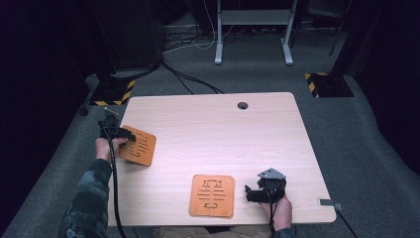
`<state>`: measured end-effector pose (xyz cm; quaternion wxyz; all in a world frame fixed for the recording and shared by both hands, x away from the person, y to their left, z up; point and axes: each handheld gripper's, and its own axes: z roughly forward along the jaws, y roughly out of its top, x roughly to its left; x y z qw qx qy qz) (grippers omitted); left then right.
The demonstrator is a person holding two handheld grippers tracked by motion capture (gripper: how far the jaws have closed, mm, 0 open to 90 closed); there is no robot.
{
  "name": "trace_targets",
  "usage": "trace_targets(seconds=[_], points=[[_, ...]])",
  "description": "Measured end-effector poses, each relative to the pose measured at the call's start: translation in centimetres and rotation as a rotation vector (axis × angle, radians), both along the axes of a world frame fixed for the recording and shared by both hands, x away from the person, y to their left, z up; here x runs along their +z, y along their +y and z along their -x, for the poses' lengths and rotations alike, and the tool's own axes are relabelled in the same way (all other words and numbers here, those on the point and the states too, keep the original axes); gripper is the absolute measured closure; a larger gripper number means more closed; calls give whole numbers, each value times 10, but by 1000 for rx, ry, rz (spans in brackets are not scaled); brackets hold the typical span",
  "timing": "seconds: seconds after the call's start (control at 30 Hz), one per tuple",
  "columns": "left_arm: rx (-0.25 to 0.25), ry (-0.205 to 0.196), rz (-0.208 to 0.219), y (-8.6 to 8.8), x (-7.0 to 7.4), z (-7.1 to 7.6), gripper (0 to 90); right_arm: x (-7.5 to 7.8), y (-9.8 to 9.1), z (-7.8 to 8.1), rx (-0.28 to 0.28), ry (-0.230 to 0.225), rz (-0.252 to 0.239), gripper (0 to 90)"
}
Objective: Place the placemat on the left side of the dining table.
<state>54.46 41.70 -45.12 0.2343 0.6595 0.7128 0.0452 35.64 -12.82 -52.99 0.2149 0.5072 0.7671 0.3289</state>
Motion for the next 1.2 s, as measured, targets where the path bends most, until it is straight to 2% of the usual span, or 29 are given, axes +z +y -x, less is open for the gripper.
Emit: trace_targets(seconds=[0.1,0.33,0.4,0.47,0.53,0.63,0.67,0.8,0.83,0.87,0.9,0.97,1.03,1.1,1.17,1.2], points=[[-5,-9,-6,1,-2,-1,514,0,0,0,-2,-1,2,37],[10,9,-81,0,-5,-3,397,0,0,0,1,-1,1,38],[18,5,-86,1,-5,-3,353,0,0,0,1,-1,1,38],[18,0,-109,2,-5,-3,322,0,0,0,-1,-3,3,38],[27,-17,-105,2,-3,-2,303,0,0,0,1,-2,3,38],[38,-22,-100,1,-1,-1,282,0,0,0,1,-2,3,38],[28,-20,-111,2,0,-1,280,0,0,0,0,-2,2,38],[19,-21,-105,-2,1,4,262,0,0,0,1,-2,3,38],[25,-35,-97,-4,0,5,257,0,0,0,1,-2,2,38],[10,-38,-101,-5,1,6,254,0,0,0,0,-2,3,38],[-4,-37,-138,-8,0,8,252,0,0,0,1,-2,2,38],[-11,-39,-118,-9,-2,11,242,0,0,0,1,-2,3,38],[-22,-48,-135,-11,-3,16,231,0,0,0,1,-2,2,38],[-32,-48,-121,-12,-6,21,226,0,0,0,1,-2,2,38],[-29,-62,-104,-13,-5,27,216,0,0,0,0,-2,2,39],[-24,-92,-104,-15,-5,32,215,0,0,0,0,-2,2,38]])
